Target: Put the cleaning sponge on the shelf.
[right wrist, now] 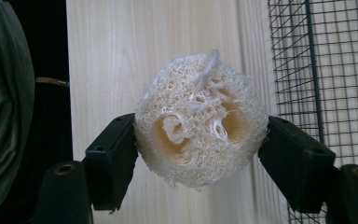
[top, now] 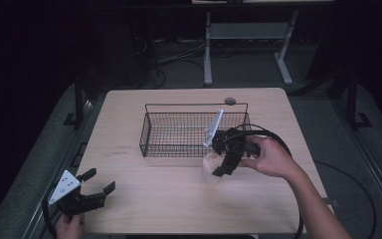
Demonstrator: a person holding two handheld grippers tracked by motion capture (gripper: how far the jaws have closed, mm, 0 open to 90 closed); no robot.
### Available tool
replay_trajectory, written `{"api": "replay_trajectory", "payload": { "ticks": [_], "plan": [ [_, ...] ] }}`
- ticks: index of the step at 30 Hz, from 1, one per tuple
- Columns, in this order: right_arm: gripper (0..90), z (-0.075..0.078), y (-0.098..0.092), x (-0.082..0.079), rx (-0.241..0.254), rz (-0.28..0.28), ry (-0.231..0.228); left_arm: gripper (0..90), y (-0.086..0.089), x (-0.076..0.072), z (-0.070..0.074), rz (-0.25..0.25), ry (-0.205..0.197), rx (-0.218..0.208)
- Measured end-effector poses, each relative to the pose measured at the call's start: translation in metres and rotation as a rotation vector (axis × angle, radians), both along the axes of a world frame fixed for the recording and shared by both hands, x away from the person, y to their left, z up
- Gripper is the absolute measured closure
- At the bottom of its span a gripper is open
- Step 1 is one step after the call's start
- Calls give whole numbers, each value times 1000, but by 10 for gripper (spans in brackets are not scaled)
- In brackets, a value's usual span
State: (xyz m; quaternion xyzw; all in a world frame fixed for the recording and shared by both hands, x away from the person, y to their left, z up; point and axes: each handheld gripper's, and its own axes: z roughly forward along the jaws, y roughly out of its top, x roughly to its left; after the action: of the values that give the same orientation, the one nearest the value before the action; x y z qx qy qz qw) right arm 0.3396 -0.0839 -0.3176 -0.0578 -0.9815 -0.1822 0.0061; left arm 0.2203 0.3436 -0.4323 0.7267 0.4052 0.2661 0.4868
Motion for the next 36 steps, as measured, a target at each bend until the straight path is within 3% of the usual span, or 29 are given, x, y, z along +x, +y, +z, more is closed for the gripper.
{"api": "replay_trajectory", "payload": {
  "ticks": [17, 23, 36],
  "plan": [
    [283, 28, 0, 18, 3, -13, -10, 141, -1, 0, 0, -1, 1, 4],
    [283, 40, 2, 32, -10, -23, -13, 141, 0, 0, 0, -1, 0, 2],
    [283, 43, 6, 59, -16, -71, 1, 141, -1, 1, 1, -2, 0, 0]
  ]
}}
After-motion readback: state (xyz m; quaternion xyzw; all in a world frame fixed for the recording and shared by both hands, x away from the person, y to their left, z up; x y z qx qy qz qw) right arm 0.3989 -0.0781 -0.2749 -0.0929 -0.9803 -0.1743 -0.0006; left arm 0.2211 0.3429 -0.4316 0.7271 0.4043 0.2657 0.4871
